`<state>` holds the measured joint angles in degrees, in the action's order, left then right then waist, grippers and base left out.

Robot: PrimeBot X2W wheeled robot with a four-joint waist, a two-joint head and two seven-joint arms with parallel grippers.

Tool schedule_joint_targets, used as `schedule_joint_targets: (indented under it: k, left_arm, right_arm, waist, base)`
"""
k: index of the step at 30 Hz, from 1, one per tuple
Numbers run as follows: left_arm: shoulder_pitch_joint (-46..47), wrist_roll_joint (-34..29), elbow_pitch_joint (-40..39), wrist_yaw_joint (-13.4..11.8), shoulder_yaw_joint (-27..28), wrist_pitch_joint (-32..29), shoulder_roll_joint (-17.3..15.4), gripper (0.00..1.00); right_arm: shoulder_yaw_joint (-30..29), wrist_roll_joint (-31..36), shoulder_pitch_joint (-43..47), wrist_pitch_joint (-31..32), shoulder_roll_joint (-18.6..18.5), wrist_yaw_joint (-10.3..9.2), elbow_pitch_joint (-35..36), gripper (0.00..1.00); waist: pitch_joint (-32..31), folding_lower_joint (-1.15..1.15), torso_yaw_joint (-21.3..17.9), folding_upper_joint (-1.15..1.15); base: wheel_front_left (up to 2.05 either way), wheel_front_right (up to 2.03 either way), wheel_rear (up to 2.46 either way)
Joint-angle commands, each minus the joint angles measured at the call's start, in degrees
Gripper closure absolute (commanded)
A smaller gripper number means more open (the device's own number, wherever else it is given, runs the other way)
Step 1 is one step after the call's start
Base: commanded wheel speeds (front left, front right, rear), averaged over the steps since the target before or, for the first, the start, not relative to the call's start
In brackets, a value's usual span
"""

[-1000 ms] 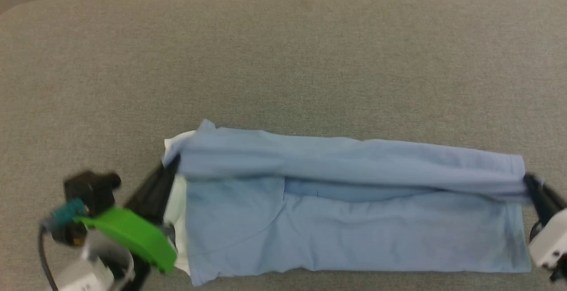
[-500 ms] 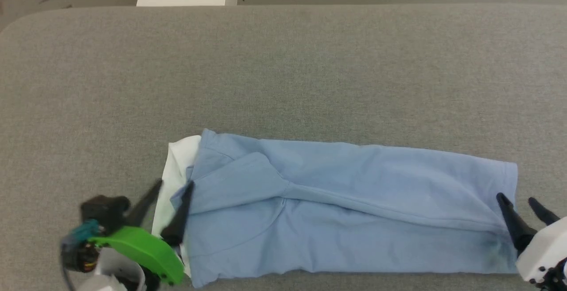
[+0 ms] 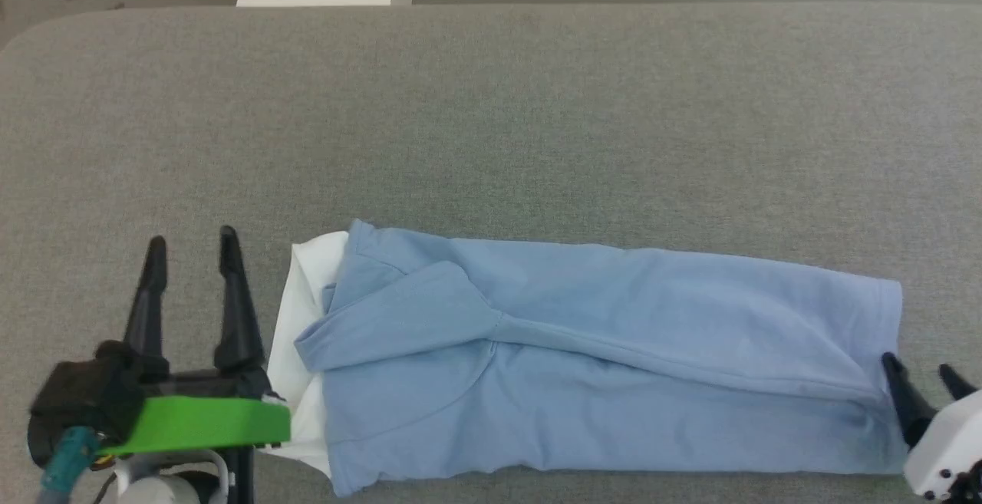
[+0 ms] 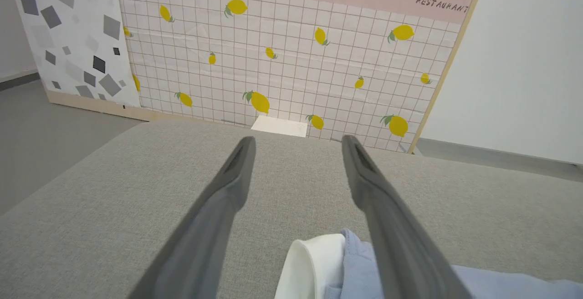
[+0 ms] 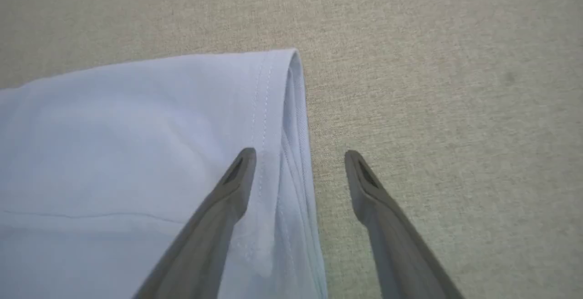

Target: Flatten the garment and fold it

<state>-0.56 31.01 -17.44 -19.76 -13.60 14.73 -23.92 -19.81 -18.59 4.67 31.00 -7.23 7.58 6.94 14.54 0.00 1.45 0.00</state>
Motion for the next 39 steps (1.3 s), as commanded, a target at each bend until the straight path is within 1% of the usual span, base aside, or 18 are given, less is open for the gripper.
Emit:
schedule_joint_targets:
  k: [1,6,9,10,11,12,14,19,23,26,28,33,35,37,39]
  left_arm:
    - [-1.32,-1.75,0.3,0.41,-0.23,0.24,0.39,0.0]
    - [-0.93,-4.22,1.25,1.95,-0.79,0.26,1.94,0.0]
    - [-0.6,-4.95,1.63,2.52,-0.91,0.26,2.77,0.0]
    - [-0.56,-5.08,1.76,2.68,-1.02,0.26,2.97,0.0]
    - [-0.54,-5.16,1.97,2.9,-1.2,0.26,3.18,0.0]
    - [-0.54,-5.21,2.15,3.06,-1.34,0.26,3.31,0.0]
    - [-0.64,-5.25,2.47,3.27,-1.48,0.26,3.55,0.0]
    - [-1.33,-5.41,2.98,3.36,-1.49,0.26,3.57,0.0]
    - [-1.86,-5.18,3.17,3.54,-1.71,0.26,3.64,0.0]
    - [-2.12,-4.85,3.32,3.71,-2.08,0.13,3.81,0.0]
    - [-2.18,-4.79,3.45,3.82,-2.41,-0.13,3.79,0.0]
    - [-2.2,-4.77,3.75,3.95,-2.95,-0.79,3.54,0.0]
    - [-2.08,-4.74,3.92,4.1,-3.25,-1.09,3.45,0.0]
    - [-1.99,-4.67,4.09,4.09,-3.36,-1.22,3.47,0.0]
    - [-2.06,-4.34,4.21,4.08,-3.29,-1.2,3.63,0.0]
  right_arm:
    - [0.8,0.39,-1.16,-0.34,0.25,-0.09,-1.22,0.0]
    - [1.69,1.79,-3.09,0.54,-0.33,-0.09,-5.72,0.0]
    - [2.19,2.35,-3.43,2.44,-0.91,-0.09,-8.19,0.0]
    - [2.41,2.34,-3.29,3.66,-1.01,-0.09,-8.94,0.09]
    - [2.76,1.97,-3.09,5.12,-1.07,-0.09,-9.45,0.64]
    - [2.78,1.43,-2.99,6.06,-0.9,-0.09,-9.63,1.0]
    - [3.42,0.58,-2.43,8.2,-0.93,-0.09,-9.4,1.0]
    - [3.15,-0.17,-2.06,8.74,-1.78,-0.09,-7.1,1.0]
    - [2.73,0.28,-2.7,8.33,-4.43,-0.09,-5.82,1.0]
    - [-0.27,1.06,-3.53,8.76,-6.63,-0.09,-6.62,1.0]
    - [-3.13,2.61,-4.04,8.5,-8.94,-0.09,-8.03,1.0]
    - [-9.17,4.77,-5.46,7.83,-12.28,-0.09,-11.46,1.0]
    - [-9.02,5.16,-5.26,8.0,-13.45,-0.09,-11.92,1.0]
    - [-7.96,3.19,-5.48,9.1,-12.86,-0.09,-11.3,1.0]
    - [-5.62,0.38,-5.45,11.29,-11.94,-0.09,-9.43,1.0]
  waist:
    - [0.76,0.0,0.46,0.0]
    - [1.47,0.0,1.22,0.0]
    - [1.59,0.0,1.66,0.0]
    - [1.58,0.0,1.8,0.0]
    - [1.49,0.0,2.02,0.0]
    - [1.36,0.0,2.18,0.0]
    - [0.94,0.0,2.4,0.0]
    - [-0.69,0.0,2.33,0.0]
    - [-1.81,0.0,1.75,0.0]
    - [-2.27,0.0,1.36,0.0]
    - [-2.46,0.0,1.25,0.0]
    - [-2.55,0.0,1.11,0.0]
    - [-2.63,0.0,1.18,0.0]
    - [-2.75,0.0,1.08,0.0]
    - [-2.96,0.0,0.83,0.0]
  base:
    - [0.0,0.0,0.0]
    - [0.0,0.0,0.0]
    - [0.0,0.0,0.0]
    - [0.0,0.0,0.0]
    - [0.0,0.0,0.0]
    - [0.0,0.0,0.0]
    - [0.0,0.0,0.0]
    - [0.0,0.0,0.0]
    - [0.0,0.0,0.0]
    - [0.0,0.0,0.0]
    - [0.0,0.0,0.0]
    - [0.0,0.0,0.0]
    - [0.0,0.0,0.0]
    - [0.0,0.0,0.0]
    - [0.0,0.0,0.0]
